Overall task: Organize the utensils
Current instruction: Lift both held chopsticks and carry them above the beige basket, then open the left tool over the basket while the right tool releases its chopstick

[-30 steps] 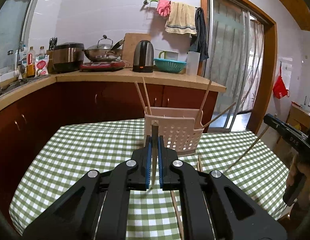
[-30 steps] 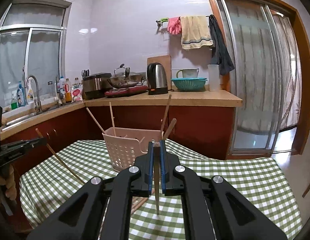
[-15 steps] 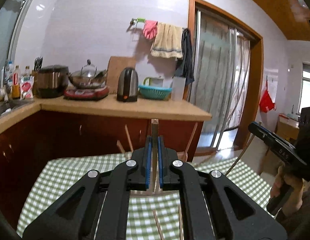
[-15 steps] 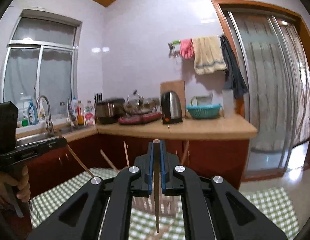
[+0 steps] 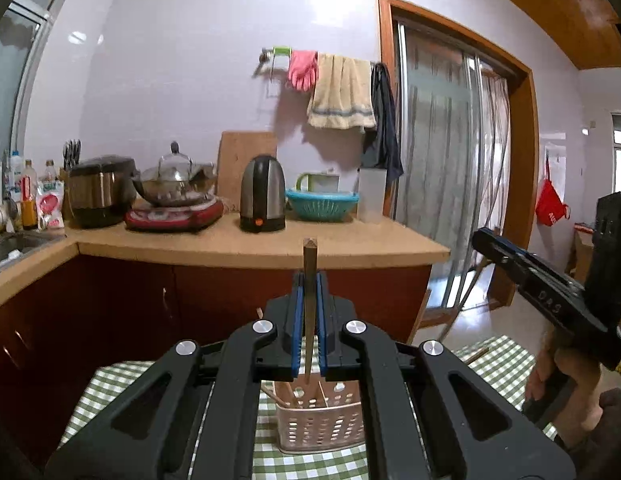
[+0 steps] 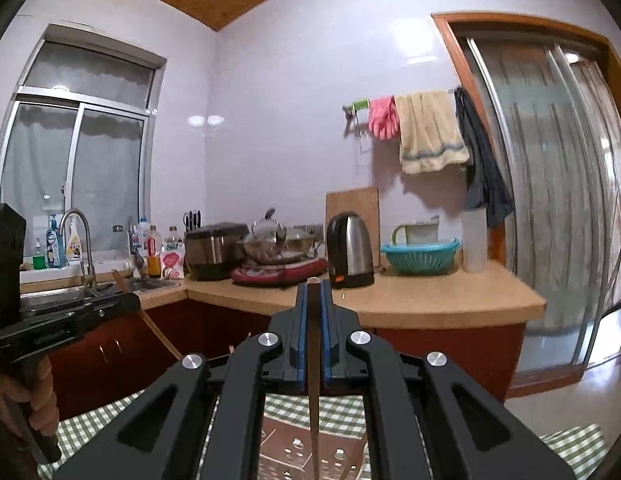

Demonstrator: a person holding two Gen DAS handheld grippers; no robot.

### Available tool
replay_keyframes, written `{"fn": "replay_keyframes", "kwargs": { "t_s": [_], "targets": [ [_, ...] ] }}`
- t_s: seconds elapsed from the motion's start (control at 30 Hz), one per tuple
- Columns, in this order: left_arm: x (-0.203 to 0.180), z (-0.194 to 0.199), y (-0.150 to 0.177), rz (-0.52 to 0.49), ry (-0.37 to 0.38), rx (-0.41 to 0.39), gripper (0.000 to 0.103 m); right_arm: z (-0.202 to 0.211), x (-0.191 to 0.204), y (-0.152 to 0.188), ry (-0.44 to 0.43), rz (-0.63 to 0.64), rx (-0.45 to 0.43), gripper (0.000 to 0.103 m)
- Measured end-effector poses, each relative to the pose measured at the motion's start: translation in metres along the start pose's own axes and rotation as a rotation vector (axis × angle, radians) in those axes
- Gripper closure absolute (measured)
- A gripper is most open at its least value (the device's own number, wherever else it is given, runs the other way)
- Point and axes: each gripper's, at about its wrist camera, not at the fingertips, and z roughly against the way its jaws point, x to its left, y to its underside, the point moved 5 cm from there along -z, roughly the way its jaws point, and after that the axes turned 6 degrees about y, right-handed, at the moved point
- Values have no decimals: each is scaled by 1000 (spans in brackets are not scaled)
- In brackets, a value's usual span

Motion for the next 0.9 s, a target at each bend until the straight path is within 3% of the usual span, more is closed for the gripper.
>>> {"fn": "replay_keyframes", "kwargs": {
  "t_s": [0.27,0.47,0.53,0.6,0.67,0.9],
  "targets": [
    [7,-37,48,-6,0,105,97,-32,-4,51,24,-6,116,97],
    [14,-51,72,10,11,177,96,-42,-2,67,32,13,174,96],
    [15,-52,76,6,10,182,94,-42,-1,70,32,18,181,89],
    [15,-50,76,4,7,182,86,-39,1,69,37,28,179,66],
    [17,-46,73,15,5,168,64,-34,3,65,41,34,165,56],
    [17,-16,63,29,-1,117,47,-6,11,47,57,62,123,38]
  ]
}}
